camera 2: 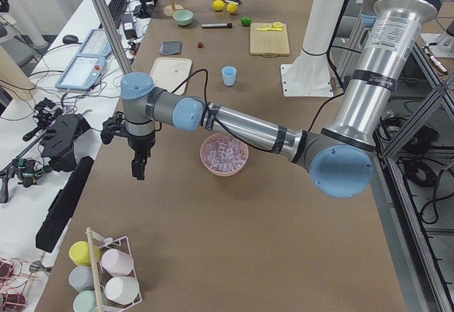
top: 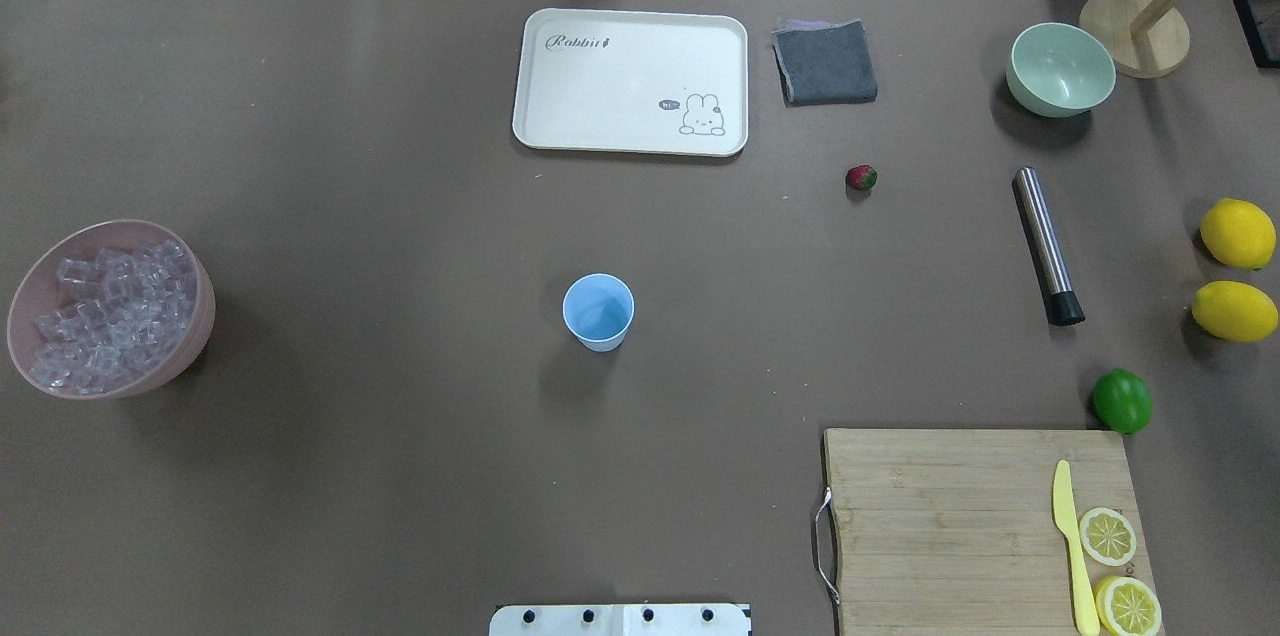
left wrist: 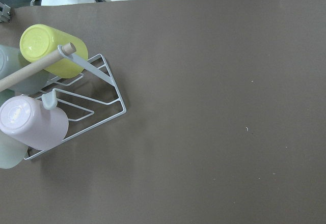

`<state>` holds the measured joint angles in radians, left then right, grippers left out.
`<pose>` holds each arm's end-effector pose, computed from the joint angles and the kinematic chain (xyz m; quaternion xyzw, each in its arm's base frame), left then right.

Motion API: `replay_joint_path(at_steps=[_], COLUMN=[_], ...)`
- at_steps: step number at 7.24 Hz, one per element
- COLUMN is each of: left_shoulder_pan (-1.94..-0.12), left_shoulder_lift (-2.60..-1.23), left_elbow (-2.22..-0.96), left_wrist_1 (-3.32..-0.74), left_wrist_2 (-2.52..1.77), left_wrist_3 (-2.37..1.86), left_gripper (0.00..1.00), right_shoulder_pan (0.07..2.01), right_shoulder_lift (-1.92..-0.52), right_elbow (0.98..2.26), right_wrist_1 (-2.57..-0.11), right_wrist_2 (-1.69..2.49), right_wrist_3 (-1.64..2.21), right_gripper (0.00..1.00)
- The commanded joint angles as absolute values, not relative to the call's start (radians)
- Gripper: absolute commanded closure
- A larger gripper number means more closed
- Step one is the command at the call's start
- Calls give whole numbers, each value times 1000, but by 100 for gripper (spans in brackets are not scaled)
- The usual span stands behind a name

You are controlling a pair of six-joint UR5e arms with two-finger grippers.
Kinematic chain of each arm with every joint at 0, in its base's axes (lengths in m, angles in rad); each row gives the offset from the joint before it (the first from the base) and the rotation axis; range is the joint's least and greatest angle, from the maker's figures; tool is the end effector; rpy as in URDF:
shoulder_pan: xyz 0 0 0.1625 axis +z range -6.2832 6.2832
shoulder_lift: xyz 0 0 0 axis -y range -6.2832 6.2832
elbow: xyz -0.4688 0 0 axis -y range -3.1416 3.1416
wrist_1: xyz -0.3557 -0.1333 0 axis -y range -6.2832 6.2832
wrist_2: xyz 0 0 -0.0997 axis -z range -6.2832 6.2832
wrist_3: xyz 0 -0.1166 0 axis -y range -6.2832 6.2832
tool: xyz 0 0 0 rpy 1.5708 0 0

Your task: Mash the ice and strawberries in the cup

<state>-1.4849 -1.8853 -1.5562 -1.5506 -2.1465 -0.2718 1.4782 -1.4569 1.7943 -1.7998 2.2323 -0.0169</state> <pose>-0.0174 -0.6114 0.5697 0.0815 0.3004 -0.0487 0.9491 0.0154 -0.5016 0.5912 0.0389 -0.3260 -0.0692 0.9420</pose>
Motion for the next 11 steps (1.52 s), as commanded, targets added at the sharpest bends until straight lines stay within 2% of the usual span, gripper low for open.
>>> replay_joint_path(at_steps=[1, 10, 11], left_shoulder_pan=[-1485, -1483, -1483], left_shoulder_lift=[-1879, -1871, -1838], left_elbow=[-1545, -1595, -1626], left_wrist_1=[-1555, -1555, -1563], left_wrist_2=[-2144, -2152, -2155], left_wrist_3=[-272, -268, -268], left_gripper=[2, 2, 2], right_shoulder_pan=[1479, 1480, 1479], right_shoulder_lift=[-1457, -1457, -1457], right_elbow=[1795, 1822, 1827], right_wrist_1=[-1801, -1801, -1801], right_wrist_2=[2233, 2237, 2241], right_wrist_3=[-8, -8, -5], right_gripper=[0, 0, 0])
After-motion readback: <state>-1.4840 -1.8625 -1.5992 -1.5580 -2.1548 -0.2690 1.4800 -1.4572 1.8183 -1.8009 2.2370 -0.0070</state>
